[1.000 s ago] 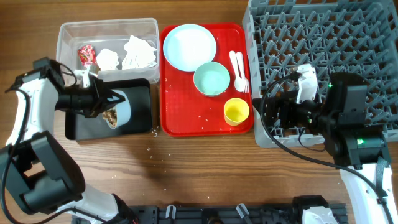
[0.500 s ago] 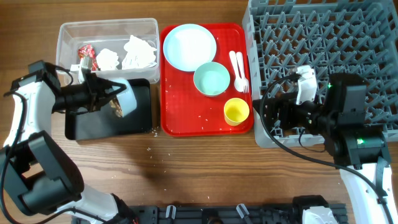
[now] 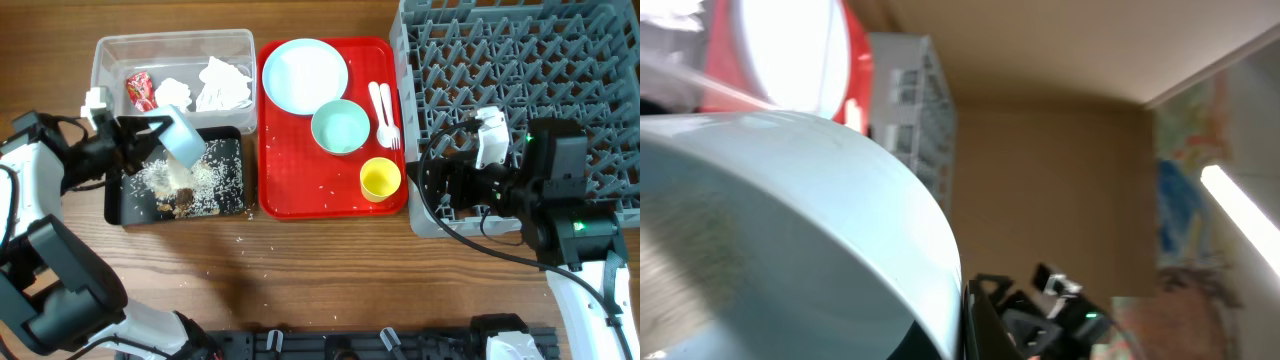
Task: Sort waste into correct bins and load items into the dishwasher rack
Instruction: 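Tip the bowl over the black tray to pour out the rice, then set the emptied light-blue bowl back on the red tray with the left gripper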
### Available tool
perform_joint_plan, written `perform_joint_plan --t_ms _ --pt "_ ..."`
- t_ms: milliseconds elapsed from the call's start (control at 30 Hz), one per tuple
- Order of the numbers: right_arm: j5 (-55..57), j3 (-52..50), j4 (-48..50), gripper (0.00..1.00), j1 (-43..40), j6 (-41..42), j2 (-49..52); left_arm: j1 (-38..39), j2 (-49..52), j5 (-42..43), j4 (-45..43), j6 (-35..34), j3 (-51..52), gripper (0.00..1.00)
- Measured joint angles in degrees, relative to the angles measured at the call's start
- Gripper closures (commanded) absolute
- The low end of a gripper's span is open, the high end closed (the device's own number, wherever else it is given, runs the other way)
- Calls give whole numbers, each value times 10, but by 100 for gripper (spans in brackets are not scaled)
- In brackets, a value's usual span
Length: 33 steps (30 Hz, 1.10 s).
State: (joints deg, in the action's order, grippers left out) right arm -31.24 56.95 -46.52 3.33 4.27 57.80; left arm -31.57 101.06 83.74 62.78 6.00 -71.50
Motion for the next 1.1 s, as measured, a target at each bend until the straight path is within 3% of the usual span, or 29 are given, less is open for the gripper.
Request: perform_joint_plan --t_ms 467,800,933,1100 --pt "0 0 0 0 0 0 1 -20 0 47 -6 -95 0 96" --pt "0 0 0 0 0 0 1 -10 0 47 22 -119 0 96" --pt "0 0 -2 0 0 0 1 30 0 45 20 -123 0 96" --pt "0 0 -1 0 0 0 1 158 -14 -32 -17 -138 -23 96"
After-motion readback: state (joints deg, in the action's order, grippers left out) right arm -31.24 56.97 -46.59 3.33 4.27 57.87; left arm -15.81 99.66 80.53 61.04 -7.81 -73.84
